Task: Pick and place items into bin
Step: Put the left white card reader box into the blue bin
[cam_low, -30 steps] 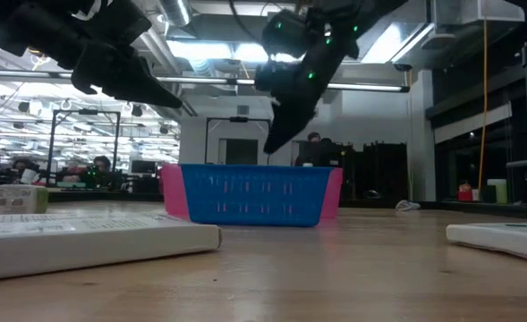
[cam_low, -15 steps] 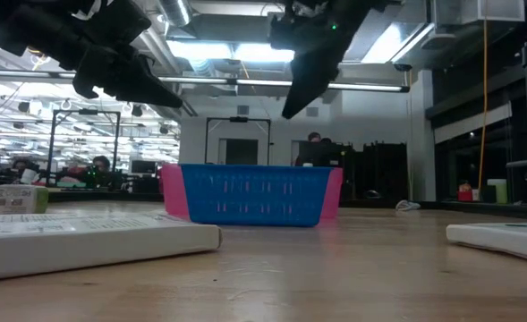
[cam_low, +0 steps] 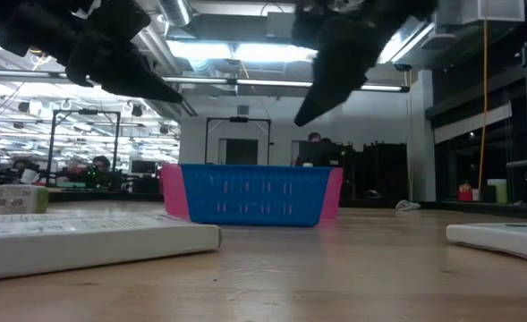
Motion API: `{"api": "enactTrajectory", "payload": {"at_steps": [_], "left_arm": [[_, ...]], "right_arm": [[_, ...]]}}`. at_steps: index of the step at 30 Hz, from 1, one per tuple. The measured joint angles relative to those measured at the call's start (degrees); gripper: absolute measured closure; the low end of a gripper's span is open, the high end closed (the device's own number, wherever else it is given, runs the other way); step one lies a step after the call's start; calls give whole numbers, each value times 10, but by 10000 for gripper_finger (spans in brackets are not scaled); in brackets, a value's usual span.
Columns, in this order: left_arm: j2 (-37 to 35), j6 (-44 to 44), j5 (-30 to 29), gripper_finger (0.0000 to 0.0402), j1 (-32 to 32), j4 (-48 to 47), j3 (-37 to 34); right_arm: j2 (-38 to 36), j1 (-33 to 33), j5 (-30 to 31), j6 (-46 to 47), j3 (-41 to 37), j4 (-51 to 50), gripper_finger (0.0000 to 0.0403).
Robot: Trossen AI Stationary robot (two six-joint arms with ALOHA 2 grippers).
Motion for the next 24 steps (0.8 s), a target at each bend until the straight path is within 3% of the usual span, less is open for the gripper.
{"api": "enactTrajectory", "payload": {"at_steps": [8, 14, 24], "left_arm": [[0, 0, 72, 398, -18, 8, 0], [7, -36, 26, 399, -84, 0, 7], [103, -110, -39, 400, -209, -64, 67]], "right_arm": [[-94, 26, -3, 8, -164, 249, 370], [-104, 49, -11, 44, -235, 344, 370], [-103, 120, 4, 98, -238, 417, 370]]}}
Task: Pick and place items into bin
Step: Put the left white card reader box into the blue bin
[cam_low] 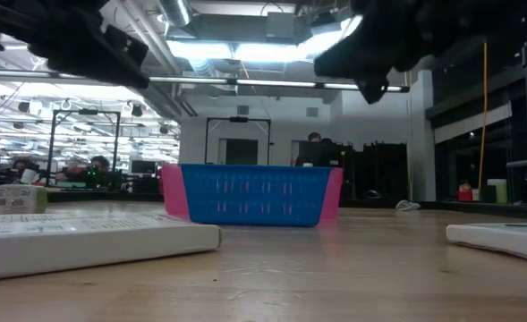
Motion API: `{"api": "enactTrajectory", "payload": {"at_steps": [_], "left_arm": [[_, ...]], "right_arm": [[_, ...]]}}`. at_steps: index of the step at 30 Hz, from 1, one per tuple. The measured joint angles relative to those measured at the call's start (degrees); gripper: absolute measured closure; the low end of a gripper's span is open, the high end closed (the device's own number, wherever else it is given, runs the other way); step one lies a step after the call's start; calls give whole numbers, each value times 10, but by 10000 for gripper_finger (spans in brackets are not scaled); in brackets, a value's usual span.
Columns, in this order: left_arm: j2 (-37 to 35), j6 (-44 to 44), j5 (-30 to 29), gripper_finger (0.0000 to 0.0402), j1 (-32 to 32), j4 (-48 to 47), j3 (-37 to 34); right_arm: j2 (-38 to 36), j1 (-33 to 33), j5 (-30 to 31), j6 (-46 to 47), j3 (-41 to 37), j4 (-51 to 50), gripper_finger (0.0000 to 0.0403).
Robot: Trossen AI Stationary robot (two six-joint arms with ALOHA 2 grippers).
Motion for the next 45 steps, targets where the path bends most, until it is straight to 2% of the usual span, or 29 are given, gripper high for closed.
{"api": "enactTrajectory", "payload": {"at_steps": [6, 11, 16, 20, 28, 36, 45], "left_arm": [[62, -59, -14, 399, -55, -54, 53], [92, -115, -34, 399, -98, -108, 91], [119, -198, -48, 400, -137, -176, 136], [150, -242, -48, 399, -165, -204, 161], [220, -307, -54, 400, -199, -202, 173], [259, -354, -43, 400, -203, -180, 173], [298, -368, -18, 399, -202, -155, 172]], "right_arm": [[13, 67, 73, 33, 0, 24, 370], [83, 100, 75, 49, 24, 68, 370], [167, 114, 75, 46, 93, 61, 370], [205, 124, 74, 49, 151, 16, 370], [255, 142, 75, 94, 224, -46, 370], [284, 144, 75, 183, 228, -63, 370], [304, 145, 75, 214, 228, -66, 370]]}}
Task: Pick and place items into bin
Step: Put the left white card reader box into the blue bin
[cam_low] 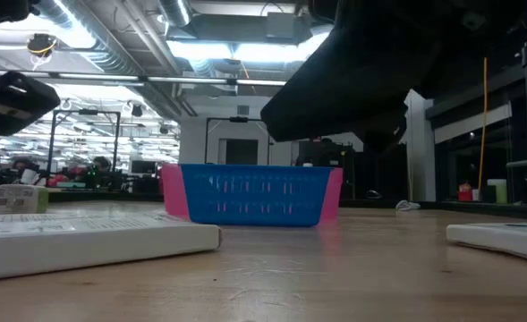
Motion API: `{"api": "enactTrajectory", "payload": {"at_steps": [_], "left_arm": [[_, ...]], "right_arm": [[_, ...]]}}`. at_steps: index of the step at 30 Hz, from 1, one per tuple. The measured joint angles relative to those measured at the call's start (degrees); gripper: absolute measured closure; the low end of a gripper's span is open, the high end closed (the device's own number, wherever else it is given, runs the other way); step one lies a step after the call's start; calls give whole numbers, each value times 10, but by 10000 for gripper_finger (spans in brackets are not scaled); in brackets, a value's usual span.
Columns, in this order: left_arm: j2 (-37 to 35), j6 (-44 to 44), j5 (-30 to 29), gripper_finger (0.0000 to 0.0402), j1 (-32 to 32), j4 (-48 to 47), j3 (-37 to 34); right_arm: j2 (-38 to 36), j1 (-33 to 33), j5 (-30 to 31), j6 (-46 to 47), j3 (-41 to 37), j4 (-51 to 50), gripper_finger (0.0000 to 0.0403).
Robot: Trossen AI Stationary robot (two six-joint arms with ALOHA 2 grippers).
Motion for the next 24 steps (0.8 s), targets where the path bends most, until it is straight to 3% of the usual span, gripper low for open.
{"api": "enactTrajectory", "payload": {"at_steps": [24], "left_arm": [[14, -21, 24, 399, 15, -8, 0]], "right_arm": [[0, 0, 0, -1, 0, 3, 370]]}}
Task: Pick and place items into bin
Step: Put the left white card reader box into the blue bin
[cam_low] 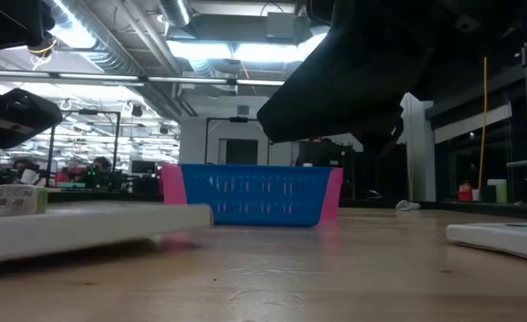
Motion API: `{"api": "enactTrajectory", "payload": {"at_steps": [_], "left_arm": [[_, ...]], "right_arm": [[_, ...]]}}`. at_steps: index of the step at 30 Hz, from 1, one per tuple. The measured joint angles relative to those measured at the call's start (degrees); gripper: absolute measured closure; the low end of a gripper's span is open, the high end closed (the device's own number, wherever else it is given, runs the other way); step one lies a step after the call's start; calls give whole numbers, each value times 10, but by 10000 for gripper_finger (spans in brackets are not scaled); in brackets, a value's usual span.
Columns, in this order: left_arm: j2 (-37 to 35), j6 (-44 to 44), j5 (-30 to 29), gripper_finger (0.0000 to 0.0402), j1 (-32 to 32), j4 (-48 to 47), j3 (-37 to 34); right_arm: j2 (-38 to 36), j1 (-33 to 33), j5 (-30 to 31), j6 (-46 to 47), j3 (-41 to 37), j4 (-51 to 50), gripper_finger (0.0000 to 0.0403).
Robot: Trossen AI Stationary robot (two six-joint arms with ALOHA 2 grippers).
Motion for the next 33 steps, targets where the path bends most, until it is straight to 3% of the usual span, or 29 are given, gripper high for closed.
{"api": "enactTrajectory", "payload": {"at_steps": [10, 26, 33], "left_arm": [[28, -4, 9, 399, 1, 12, 2], [30, -4, 13, 398, 1, 12, 1], [30, -2, 14, 398, 1, 12, 0]], "right_arm": [[0, -1, 0, 20, 0, 8, 370], [0, -22, 0, 151, 0, 14, 369], [0, -22, -2, 174, 0, 13, 309]]}}
